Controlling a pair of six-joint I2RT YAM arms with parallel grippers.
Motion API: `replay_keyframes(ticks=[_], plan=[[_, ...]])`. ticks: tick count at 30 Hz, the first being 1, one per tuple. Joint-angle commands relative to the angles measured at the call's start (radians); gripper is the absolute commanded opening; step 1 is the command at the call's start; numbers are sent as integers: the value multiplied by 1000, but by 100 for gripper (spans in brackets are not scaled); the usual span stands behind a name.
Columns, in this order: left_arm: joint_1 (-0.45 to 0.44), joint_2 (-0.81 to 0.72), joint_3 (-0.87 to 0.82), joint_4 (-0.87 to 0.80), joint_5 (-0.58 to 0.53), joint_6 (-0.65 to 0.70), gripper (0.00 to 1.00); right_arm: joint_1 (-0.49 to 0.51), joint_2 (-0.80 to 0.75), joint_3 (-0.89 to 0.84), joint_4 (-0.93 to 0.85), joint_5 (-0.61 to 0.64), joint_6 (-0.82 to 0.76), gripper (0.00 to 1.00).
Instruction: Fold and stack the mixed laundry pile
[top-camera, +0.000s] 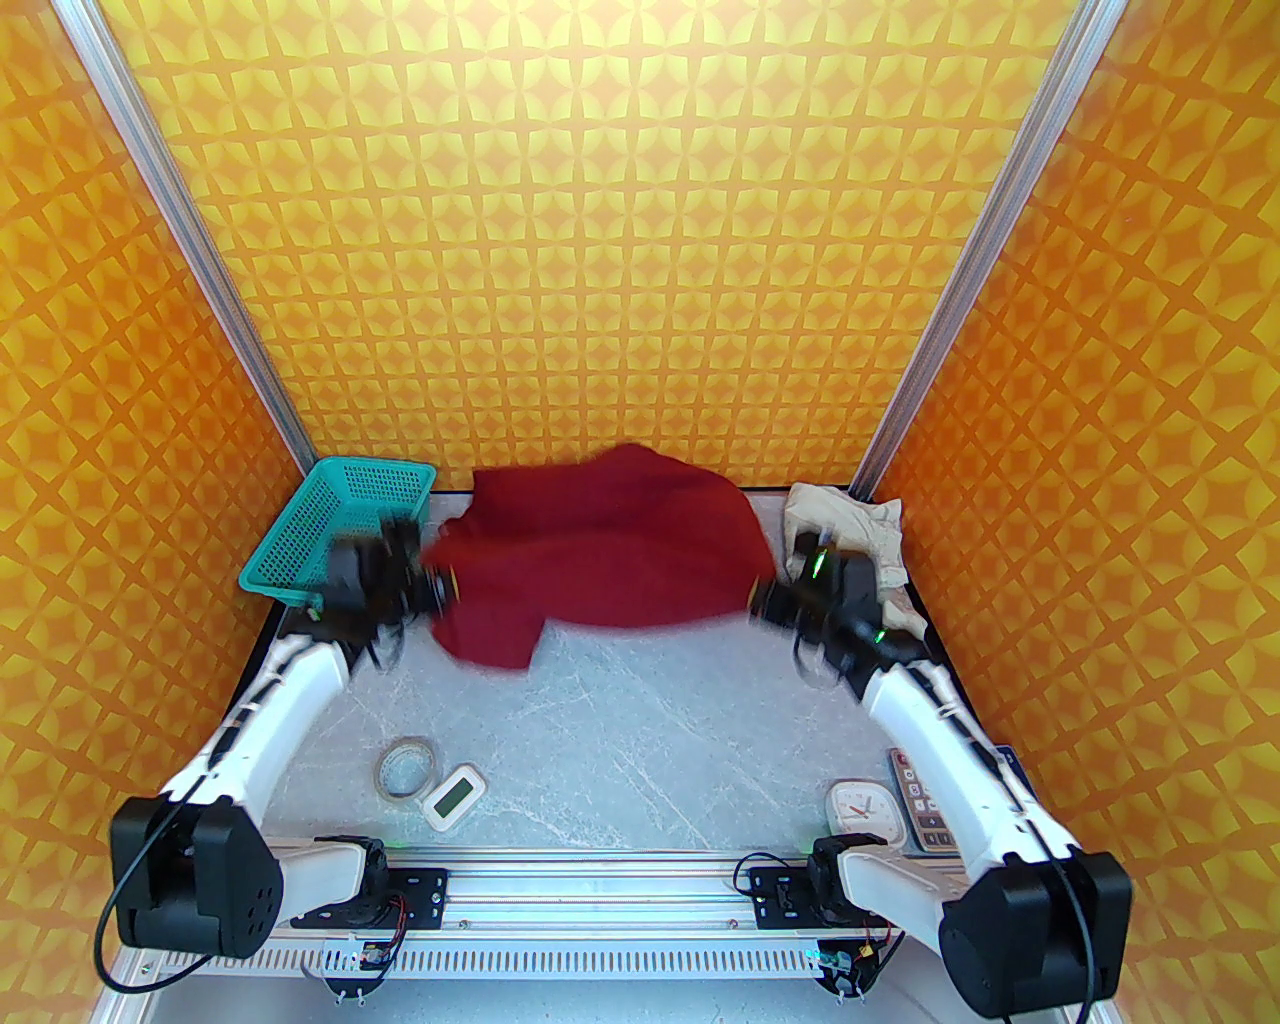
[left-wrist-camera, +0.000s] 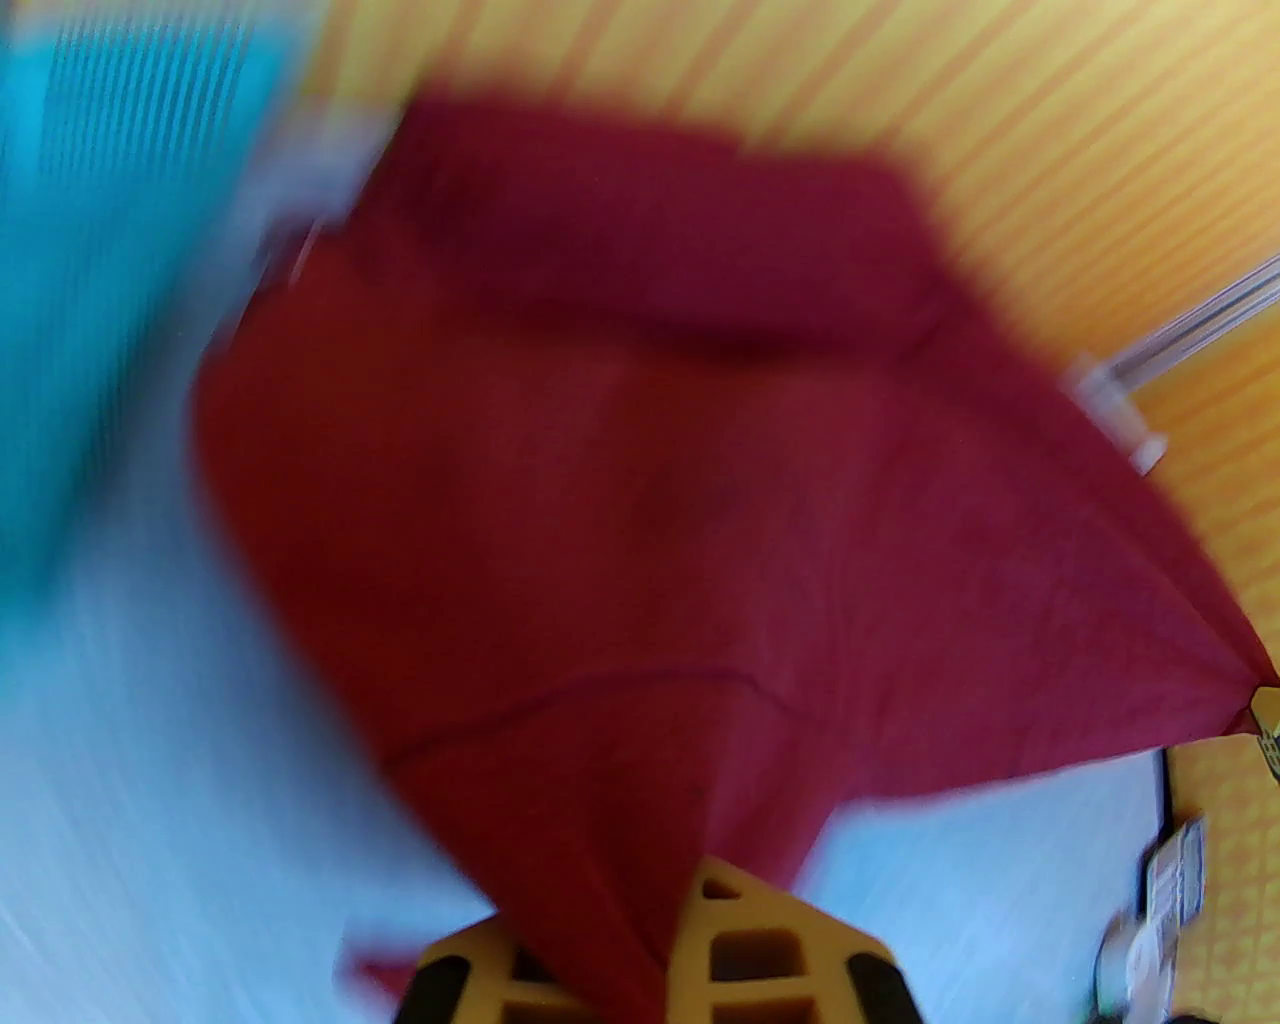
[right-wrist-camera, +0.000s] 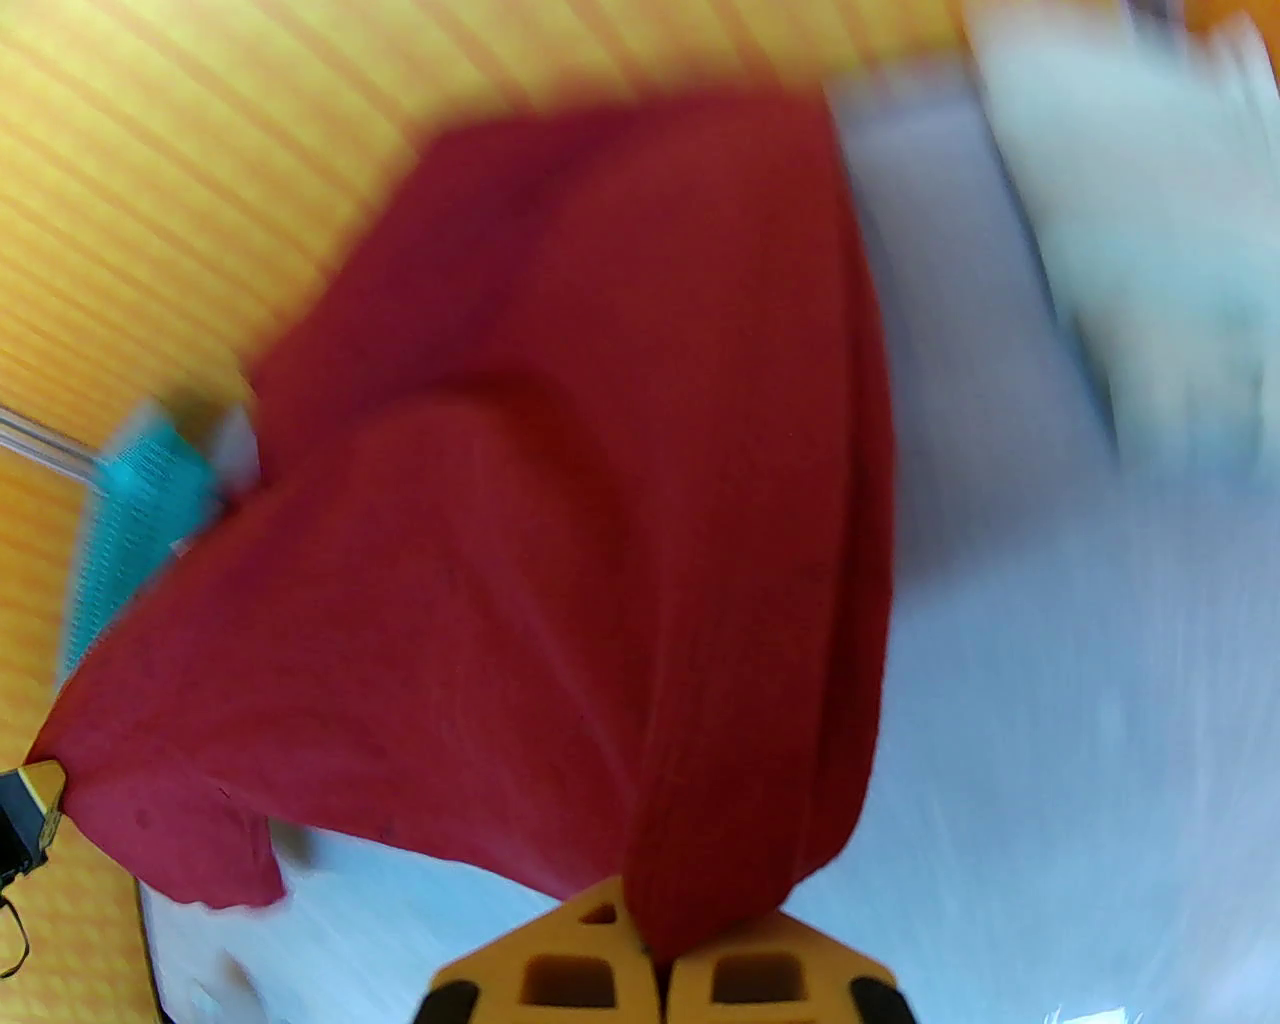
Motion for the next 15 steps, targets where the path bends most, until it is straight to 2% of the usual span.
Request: replay_keyframes(ticks=[1,5,7,15], plan=[[-24,-84,-102,29,-2,-95,0,-4,-10,-120,32,-2,59,0],[-68,-69,-171,11,-30,-129,3,-4,23,-212,30,10,78,0],[-77,-74,-182,9,-48,-155,2,-4,10,-232,22,35,75,4],[-79,-110,-85,-155,-98,-163,0,-4,-77,-185,-127,145,14,5]])
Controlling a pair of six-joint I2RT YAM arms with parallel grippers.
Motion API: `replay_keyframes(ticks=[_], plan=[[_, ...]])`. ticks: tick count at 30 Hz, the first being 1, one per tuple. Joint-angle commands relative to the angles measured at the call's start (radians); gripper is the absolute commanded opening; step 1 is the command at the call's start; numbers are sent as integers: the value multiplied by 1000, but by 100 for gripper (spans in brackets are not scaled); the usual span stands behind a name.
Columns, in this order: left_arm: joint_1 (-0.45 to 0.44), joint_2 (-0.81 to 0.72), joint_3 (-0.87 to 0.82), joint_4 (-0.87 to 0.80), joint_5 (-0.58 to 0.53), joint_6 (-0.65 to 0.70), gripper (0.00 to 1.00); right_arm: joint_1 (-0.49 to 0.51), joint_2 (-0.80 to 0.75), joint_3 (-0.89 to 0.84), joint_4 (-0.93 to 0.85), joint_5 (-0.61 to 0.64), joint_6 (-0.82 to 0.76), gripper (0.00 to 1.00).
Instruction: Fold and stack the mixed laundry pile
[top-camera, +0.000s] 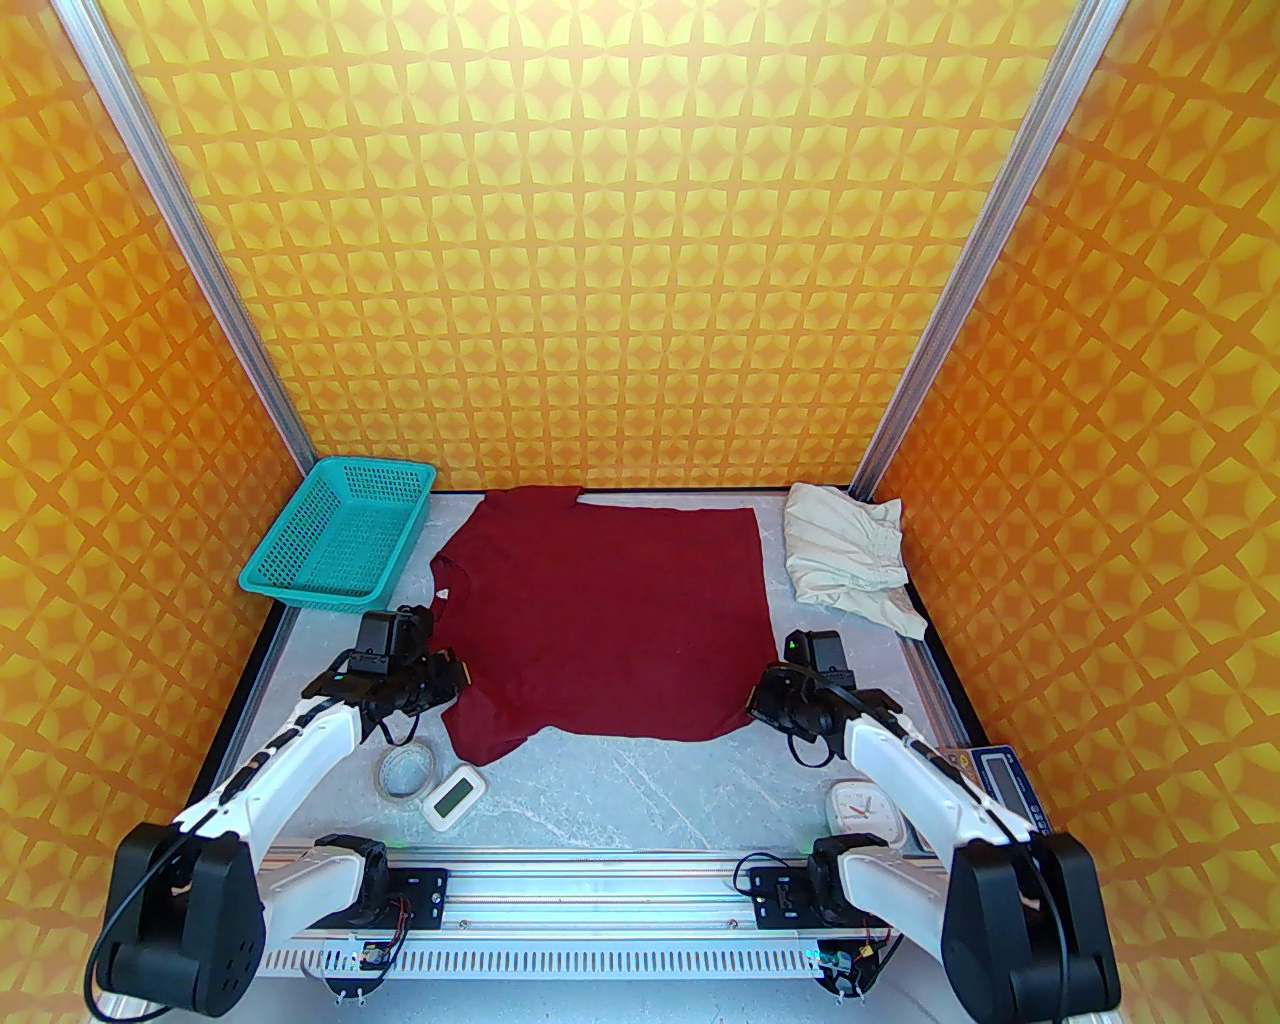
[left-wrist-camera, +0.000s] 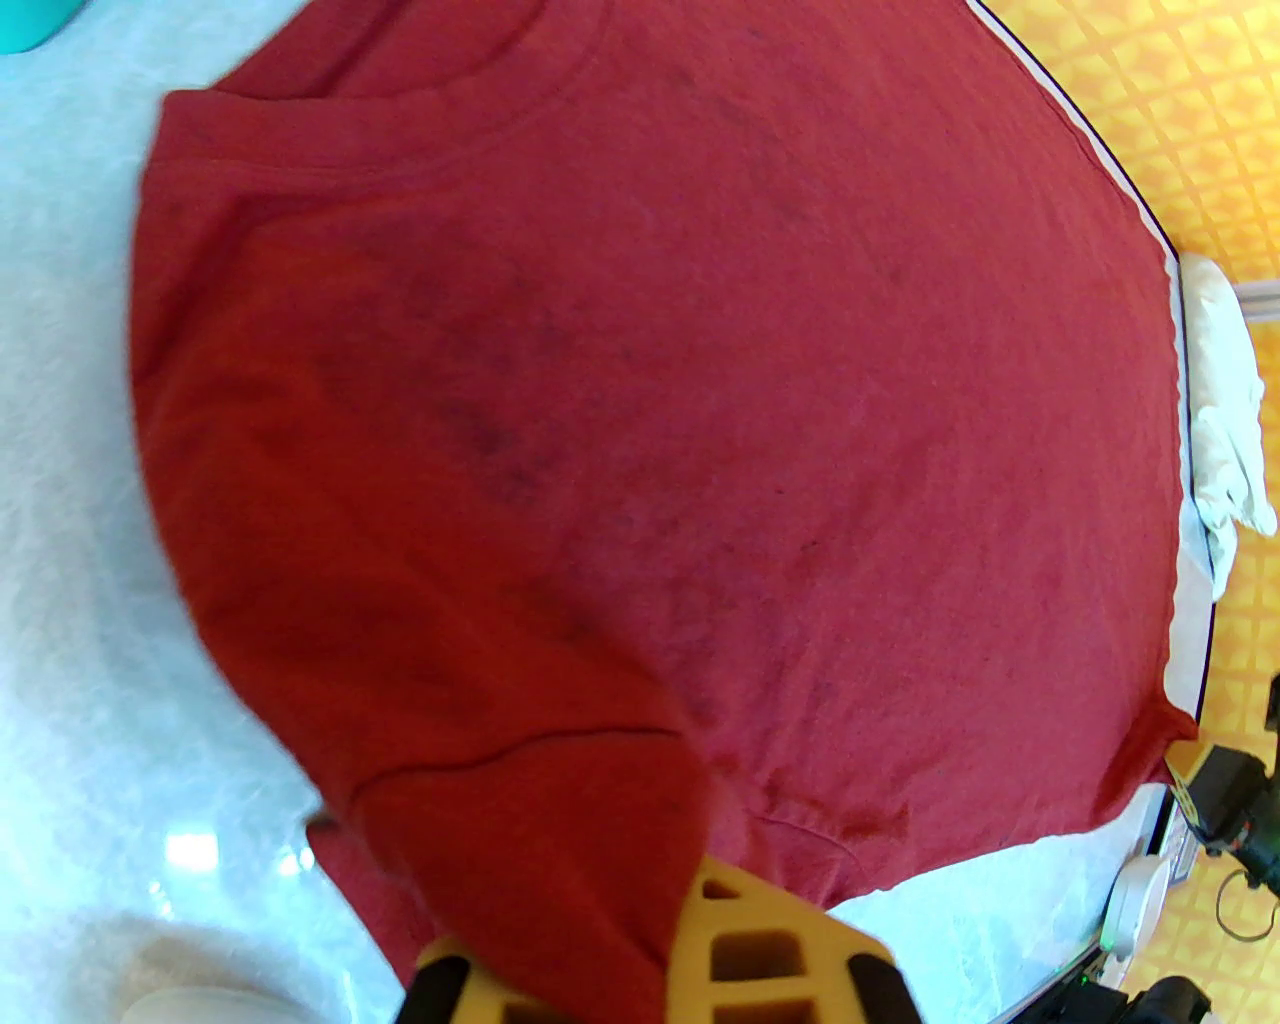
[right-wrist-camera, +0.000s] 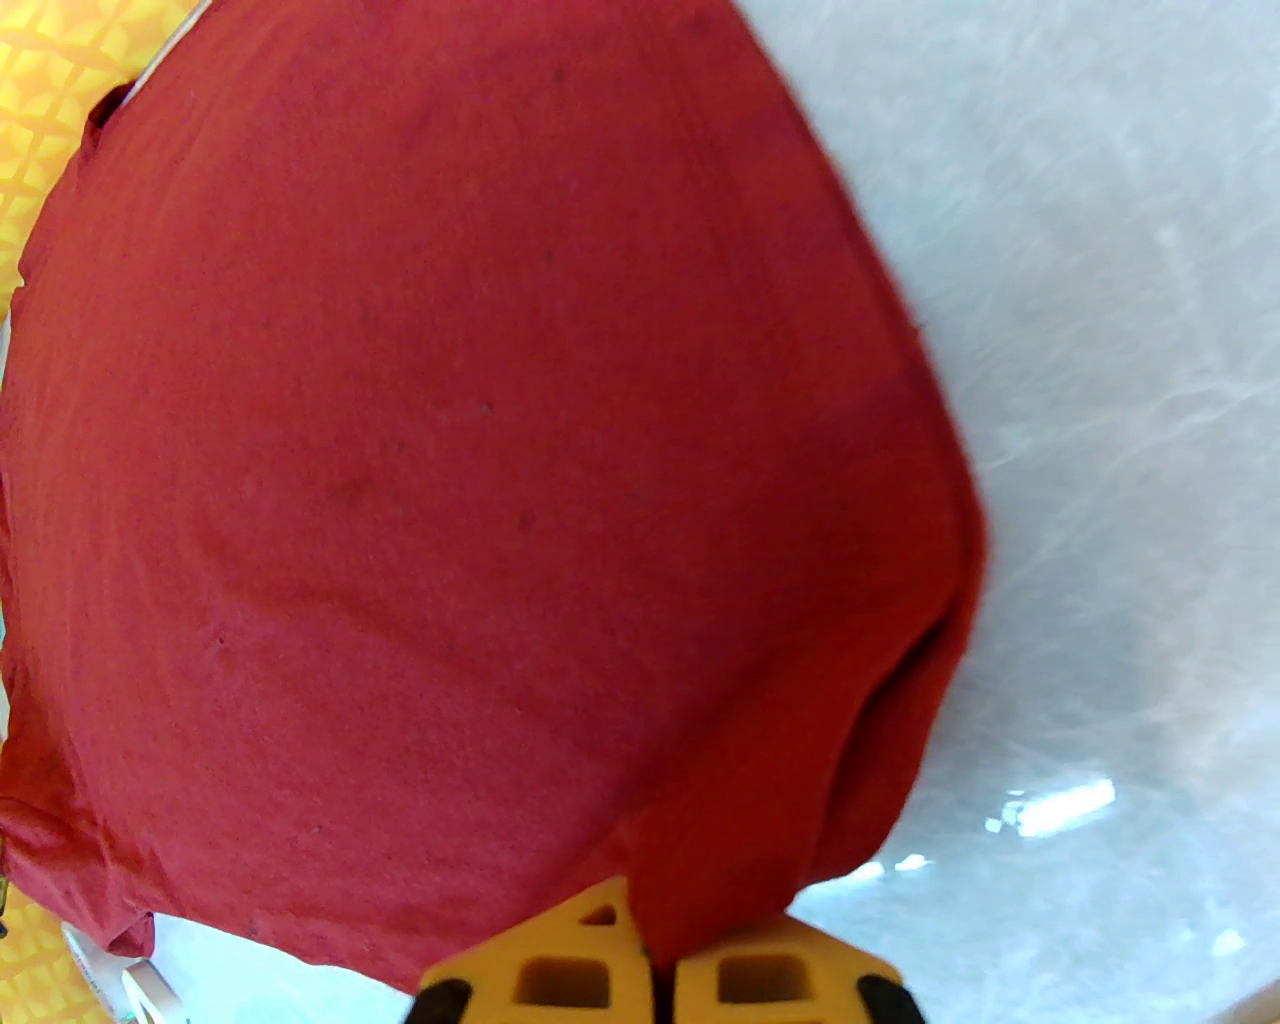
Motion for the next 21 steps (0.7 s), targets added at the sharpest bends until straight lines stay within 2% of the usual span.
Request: replay_keyframes(ticks=[1,3,5,7,8,11,13,15,18,21], plan=[[-4,-23,66,-98,-36,-21,0,-4,-35,38,-91,73,-32,5],[-4,-34,80,-134,-37,-24,2,-4,-55,51,-134,86,-36,9],[-4,-38,102,-205,-78,-22,29,-4,-75,68,-192,89,-42,19],[-4,-93,118,-267,-128,-25,67,-4,-111,86,-239,72,-41,35],[-4,-118,131,-300,-150,-23,72,-4,-136,99,-261,54,-35,40],[-4,-182,181,-359,-200,-9,71,-4,-176,150,-300,23,-22,47],[-11,-165,229,-357,-201,20,68,2,-150,194,-292,15,-33,48],[-42,-86,288,-329,-188,56,67,20,-84,235,-262,36,-48,48],[-106,112,383,-228,-164,96,63,64,77,301,-177,34,-68,48],[-111,334,499,-102,-141,126,61,85,276,391,-57,46,-72,48]])
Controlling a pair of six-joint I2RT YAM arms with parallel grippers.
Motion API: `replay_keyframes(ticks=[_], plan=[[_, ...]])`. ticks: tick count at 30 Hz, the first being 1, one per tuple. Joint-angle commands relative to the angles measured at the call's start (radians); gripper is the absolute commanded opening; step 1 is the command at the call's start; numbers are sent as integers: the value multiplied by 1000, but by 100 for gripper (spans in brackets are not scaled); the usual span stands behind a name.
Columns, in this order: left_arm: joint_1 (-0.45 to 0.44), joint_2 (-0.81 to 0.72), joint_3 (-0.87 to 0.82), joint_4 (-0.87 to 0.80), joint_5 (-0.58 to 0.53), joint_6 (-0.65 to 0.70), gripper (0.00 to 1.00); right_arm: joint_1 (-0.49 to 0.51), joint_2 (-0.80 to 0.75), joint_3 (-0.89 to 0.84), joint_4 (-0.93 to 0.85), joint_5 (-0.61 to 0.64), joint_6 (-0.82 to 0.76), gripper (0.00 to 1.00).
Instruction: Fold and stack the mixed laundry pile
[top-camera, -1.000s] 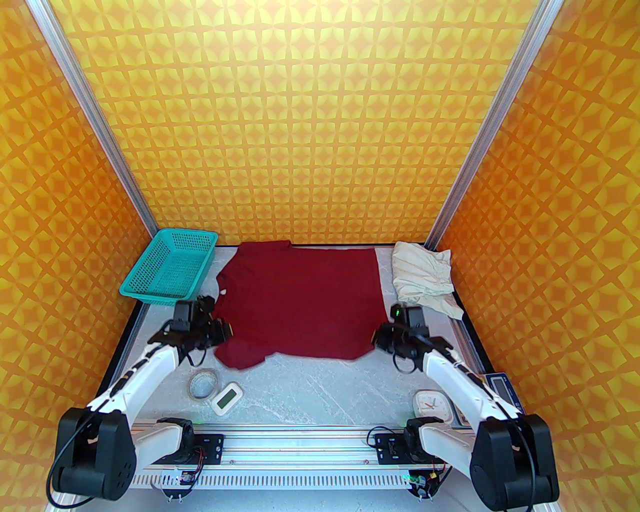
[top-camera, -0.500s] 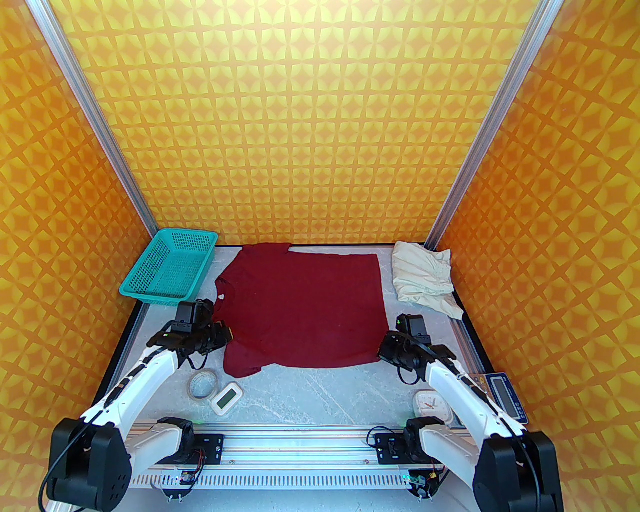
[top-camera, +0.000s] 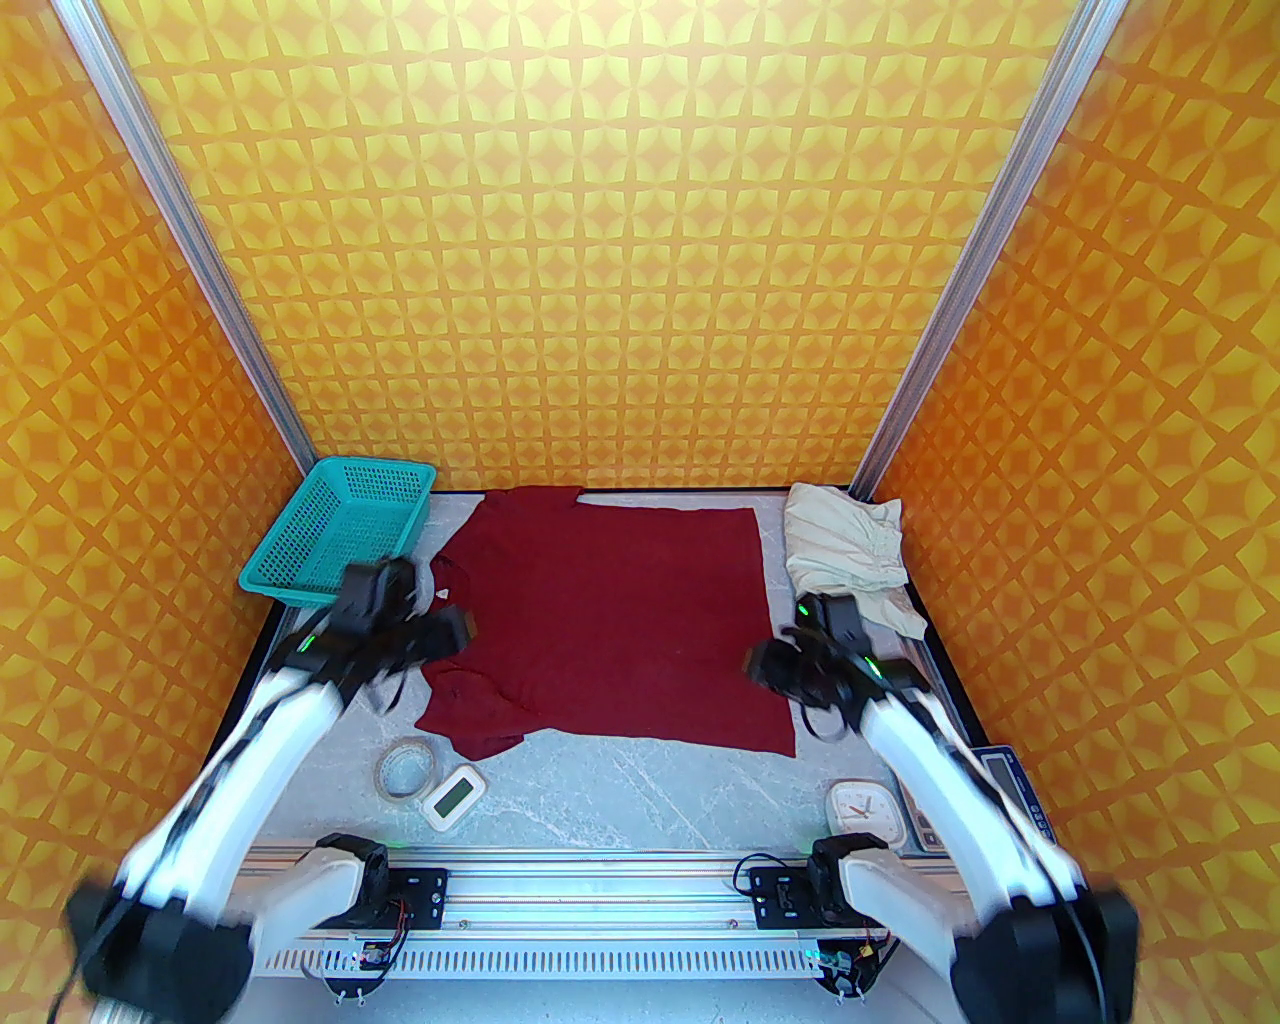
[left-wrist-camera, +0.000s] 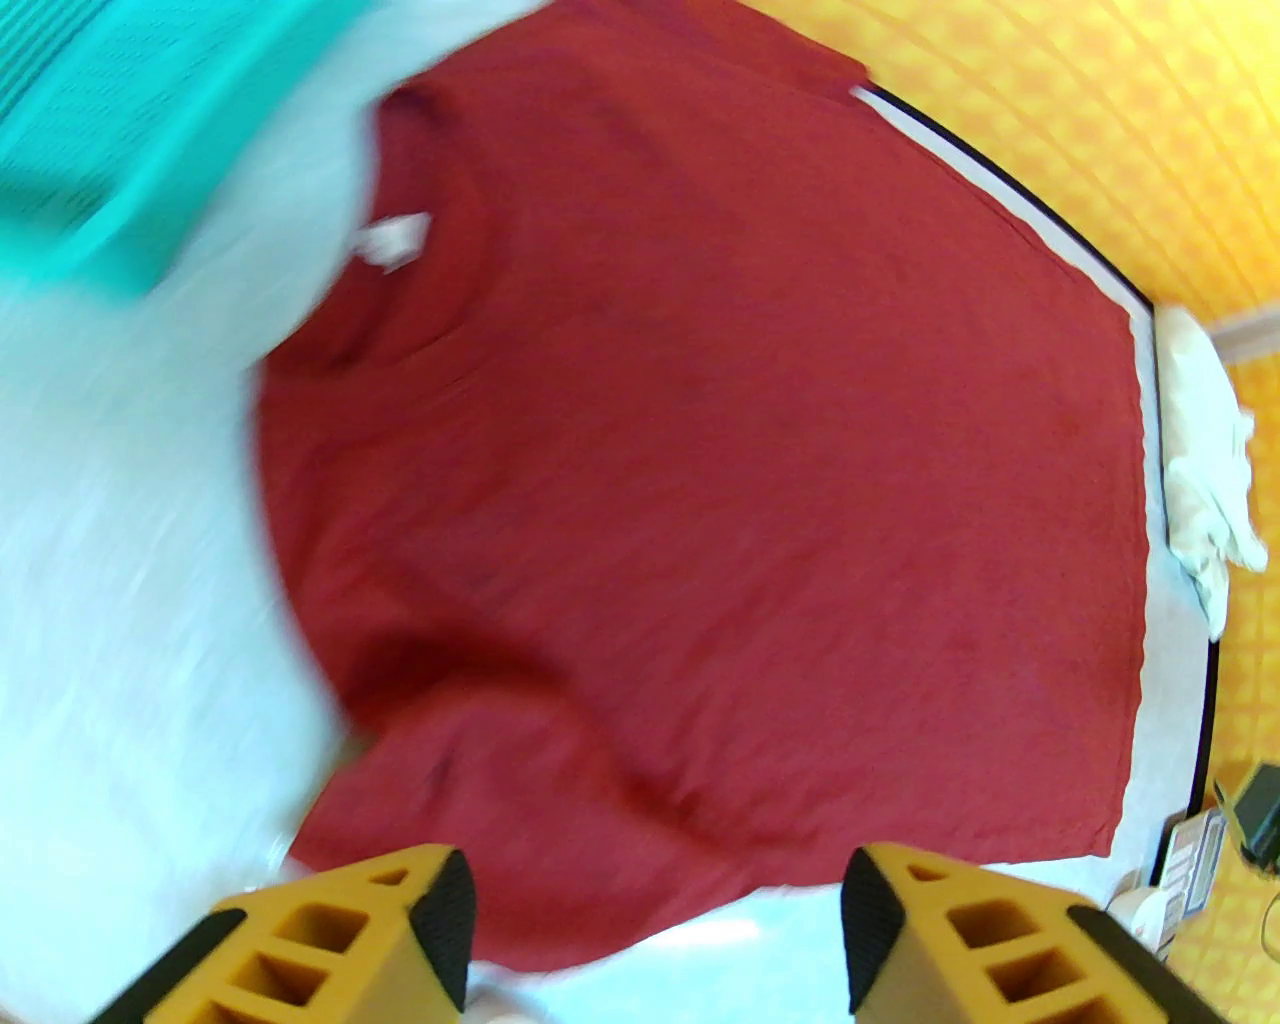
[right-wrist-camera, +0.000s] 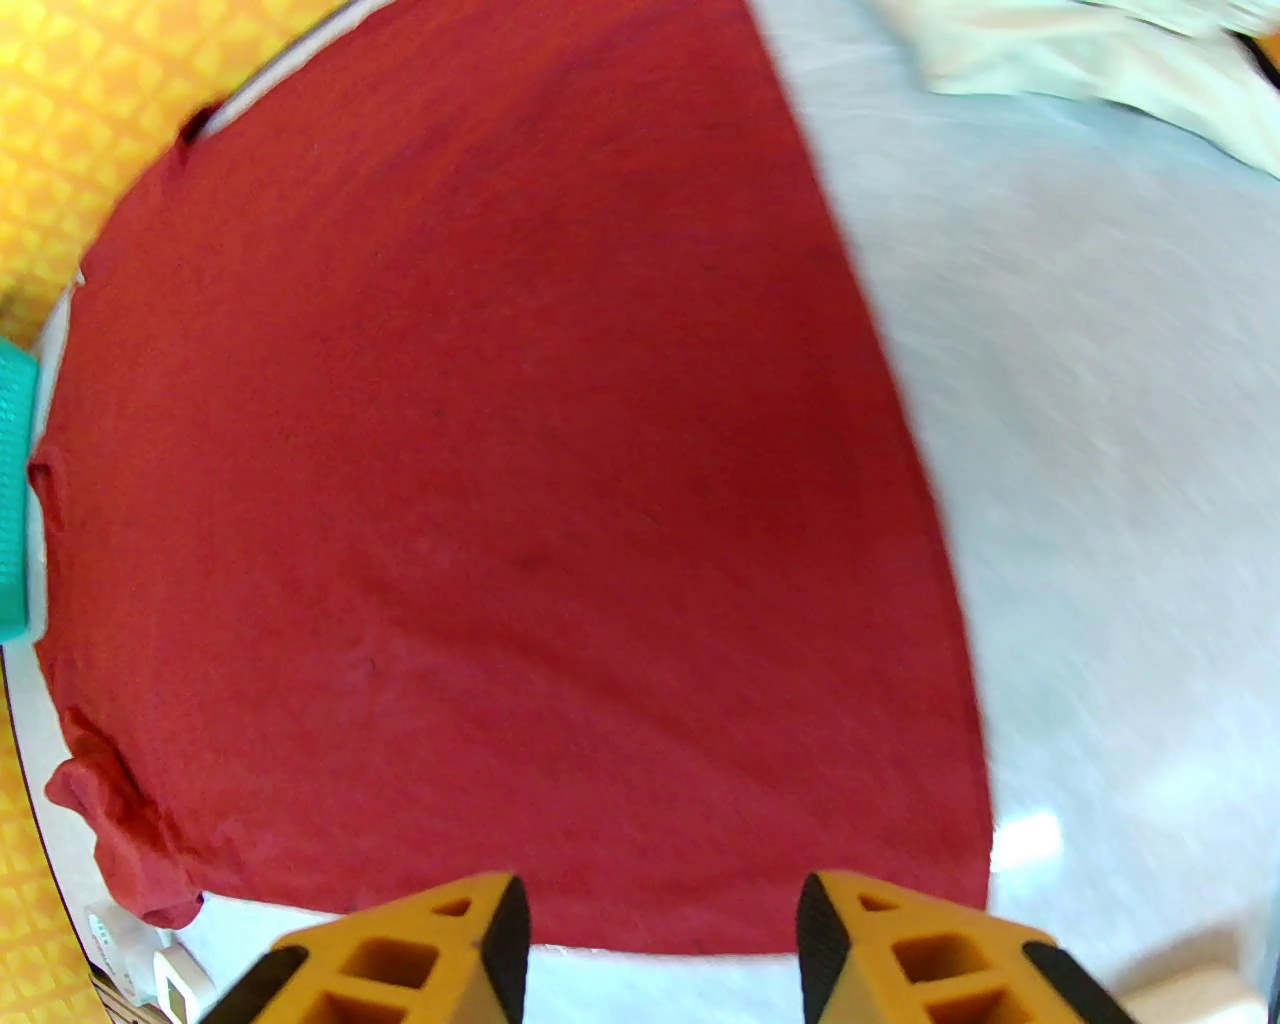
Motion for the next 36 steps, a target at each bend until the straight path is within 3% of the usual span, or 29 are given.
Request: replay_keyframes(ticks=[1,4,8,19,25,30,33,36], plan=[[-7,240,110,154,15,69,60,16,200,101,161,25,-25,48],[-5,461,294,221,31,87,58,16,405,230,259,62,-60,47],[16,720,557,210,45,78,57,-4,658,497,196,113,-99,45],[83,1153,1033,169,109,-5,53,-108,1133,1056,29,60,-32,39],[111,1294,1152,222,173,-94,52,-129,1346,1356,-80,-35,48,38],[135,1383,1230,301,245,-130,52,-146,1444,1504,-53,-94,94,38],[136,1380,1266,292,263,-109,52,-151,1441,1562,-63,-128,81,38],[125,1270,1182,297,263,-50,55,-153,1324,1455,-24,-146,65,38]])
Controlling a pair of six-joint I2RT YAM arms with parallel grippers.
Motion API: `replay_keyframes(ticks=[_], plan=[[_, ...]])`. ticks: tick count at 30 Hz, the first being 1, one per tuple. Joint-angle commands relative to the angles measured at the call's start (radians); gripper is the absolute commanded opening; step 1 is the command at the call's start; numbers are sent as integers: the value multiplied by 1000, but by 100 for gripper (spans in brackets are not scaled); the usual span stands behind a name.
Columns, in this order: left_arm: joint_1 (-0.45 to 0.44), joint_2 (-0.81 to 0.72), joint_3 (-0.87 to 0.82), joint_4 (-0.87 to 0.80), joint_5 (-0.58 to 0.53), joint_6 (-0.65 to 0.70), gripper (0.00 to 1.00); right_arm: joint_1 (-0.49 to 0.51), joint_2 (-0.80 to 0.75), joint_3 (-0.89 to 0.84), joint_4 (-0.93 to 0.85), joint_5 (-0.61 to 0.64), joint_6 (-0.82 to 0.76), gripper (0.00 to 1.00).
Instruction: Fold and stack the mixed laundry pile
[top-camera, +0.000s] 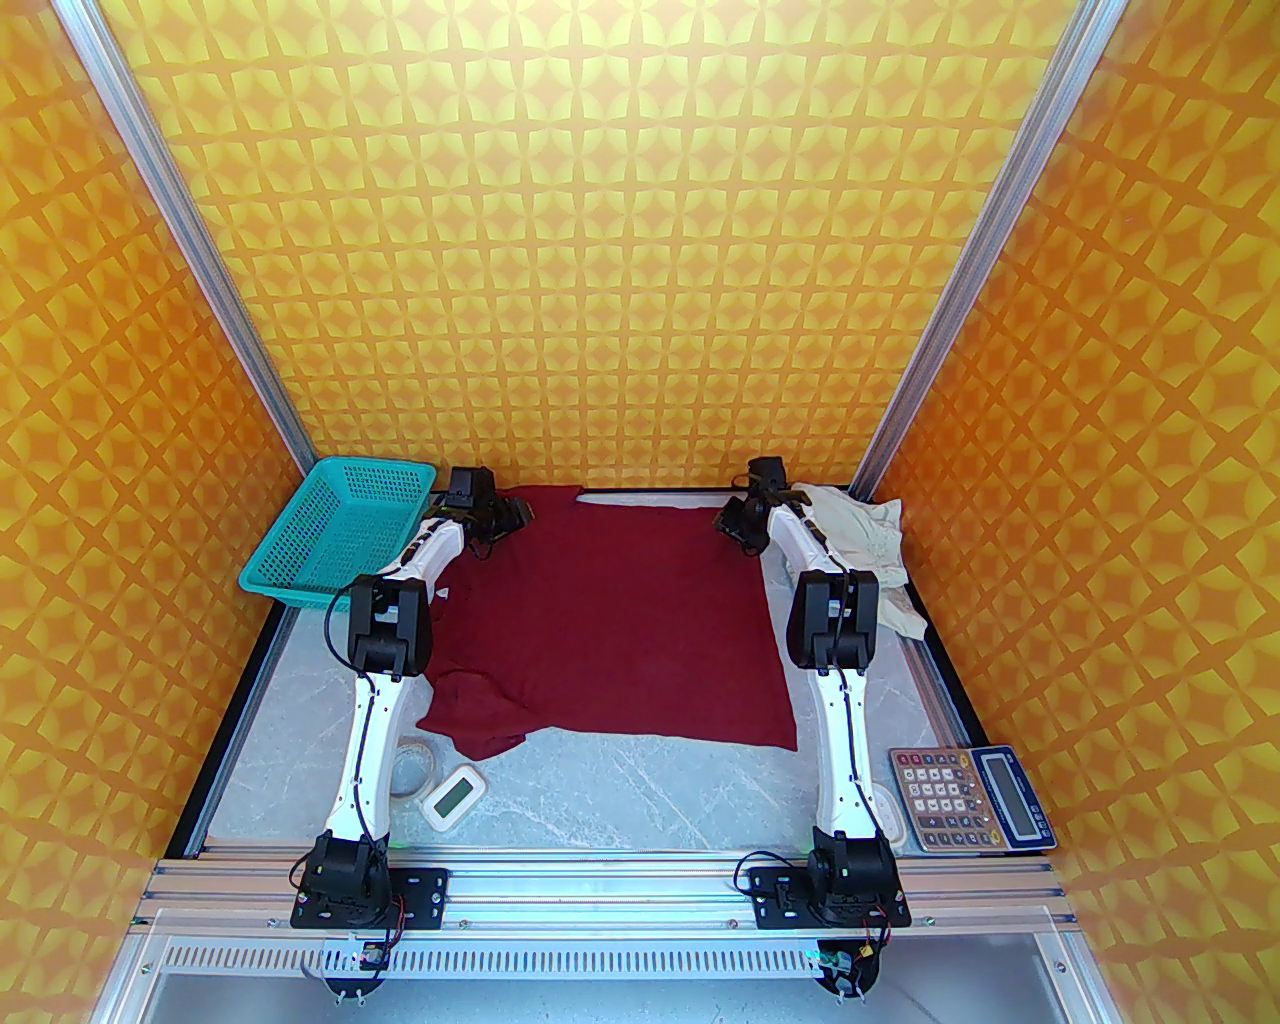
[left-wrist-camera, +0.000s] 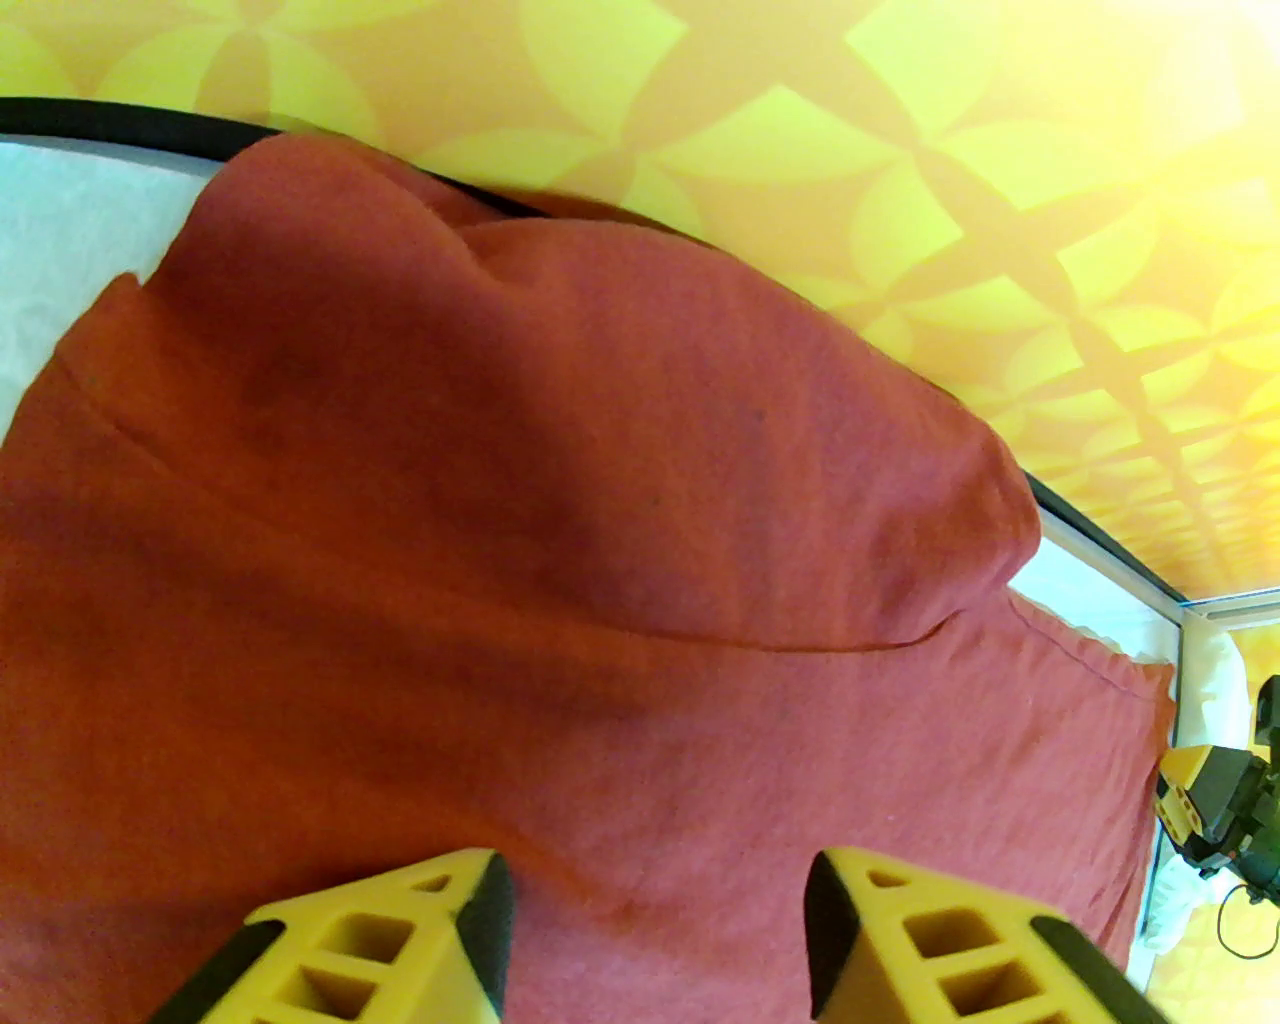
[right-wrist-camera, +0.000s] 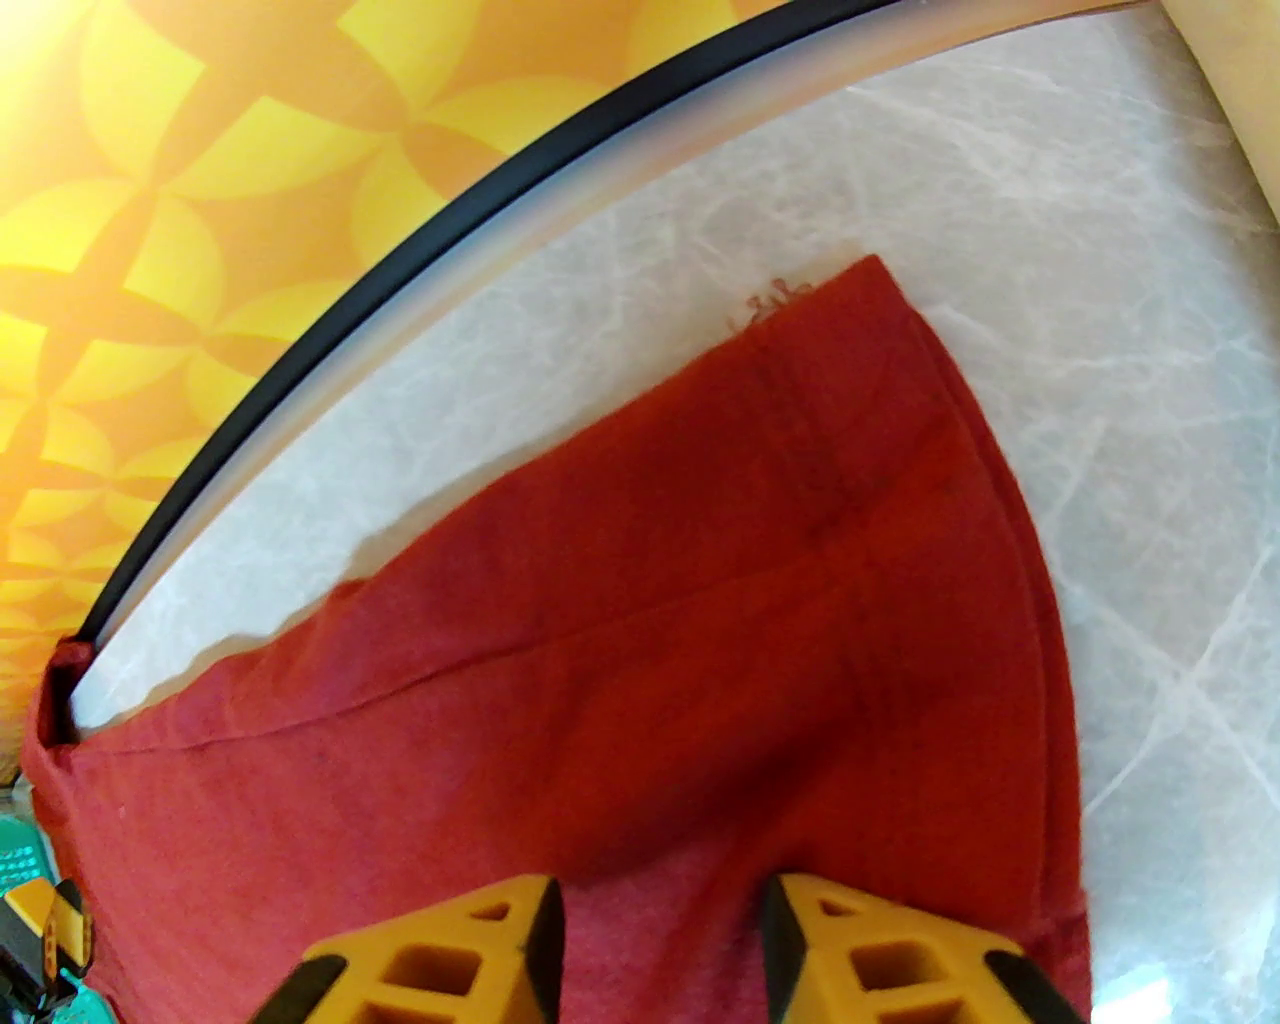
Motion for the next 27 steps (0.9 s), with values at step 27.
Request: replay_keyframes(ticks=[27], plan=[[-85,-1260,-1542,-166,-249,28,76,352,-1172,-1592,276,-123,-22,41]])
